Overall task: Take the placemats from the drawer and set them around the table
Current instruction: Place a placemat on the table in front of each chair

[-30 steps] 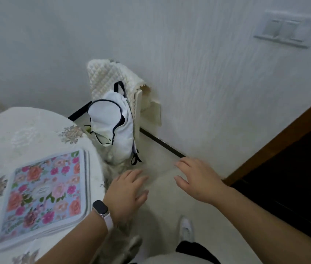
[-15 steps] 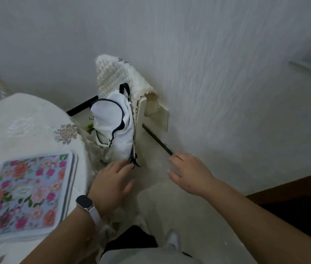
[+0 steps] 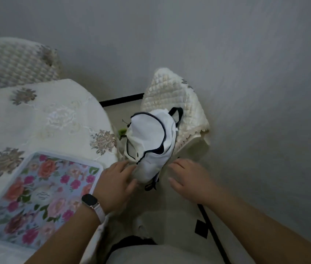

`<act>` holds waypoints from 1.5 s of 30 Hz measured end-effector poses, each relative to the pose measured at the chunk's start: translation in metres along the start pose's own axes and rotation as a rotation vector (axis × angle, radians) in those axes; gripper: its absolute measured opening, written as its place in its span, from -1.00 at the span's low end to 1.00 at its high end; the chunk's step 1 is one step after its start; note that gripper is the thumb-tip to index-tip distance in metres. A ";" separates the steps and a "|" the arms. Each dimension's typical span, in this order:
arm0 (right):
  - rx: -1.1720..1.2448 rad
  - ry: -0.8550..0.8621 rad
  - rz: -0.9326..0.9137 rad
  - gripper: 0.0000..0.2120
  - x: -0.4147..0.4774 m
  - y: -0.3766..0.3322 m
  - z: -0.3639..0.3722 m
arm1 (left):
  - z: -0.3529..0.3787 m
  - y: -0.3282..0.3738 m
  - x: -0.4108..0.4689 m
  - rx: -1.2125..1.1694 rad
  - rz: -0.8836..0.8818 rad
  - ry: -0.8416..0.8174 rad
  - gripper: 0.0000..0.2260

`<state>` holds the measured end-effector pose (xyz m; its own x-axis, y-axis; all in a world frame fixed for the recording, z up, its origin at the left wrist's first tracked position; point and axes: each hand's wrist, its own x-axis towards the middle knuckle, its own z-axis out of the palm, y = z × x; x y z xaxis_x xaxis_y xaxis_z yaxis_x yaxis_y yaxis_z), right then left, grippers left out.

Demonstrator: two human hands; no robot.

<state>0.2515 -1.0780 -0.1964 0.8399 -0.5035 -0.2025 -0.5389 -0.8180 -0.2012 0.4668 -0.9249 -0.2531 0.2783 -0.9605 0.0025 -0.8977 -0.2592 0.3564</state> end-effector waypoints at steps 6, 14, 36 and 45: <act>-0.019 0.007 -0.126 -0.51 0.086 -0.017 -0.019 | -0.031 -0.061 0.028 0.014 -0.153 0.086 -0.53; -0.095 -0.115 -0.419 -0.49 0.177 -0.075 -0.014 | -0.041 -0.120 -0.029 -0.024 -0.473 0.187 -0.49; -0.007 -0.516 -0.853 -0.53 0.298 -0.189 0.058 | 0.005 -0.078 -0.146 -0.495 -1.671 0.631 -0.67; 0.179 -0.644 -0.623 -0.48 0.306 -0.194 0.078 | 0.006 -0.076 -0.123 -0.780 -1.899 1.057 -0.93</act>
<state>0.6078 -1.0514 -0.2944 0.8128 0.3115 -0.4923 -0.0471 -0.8072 -0.5884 0.4989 -0.7874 -0.2865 0.6011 0.6750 -0.4279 0.6870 -0.1629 0.7082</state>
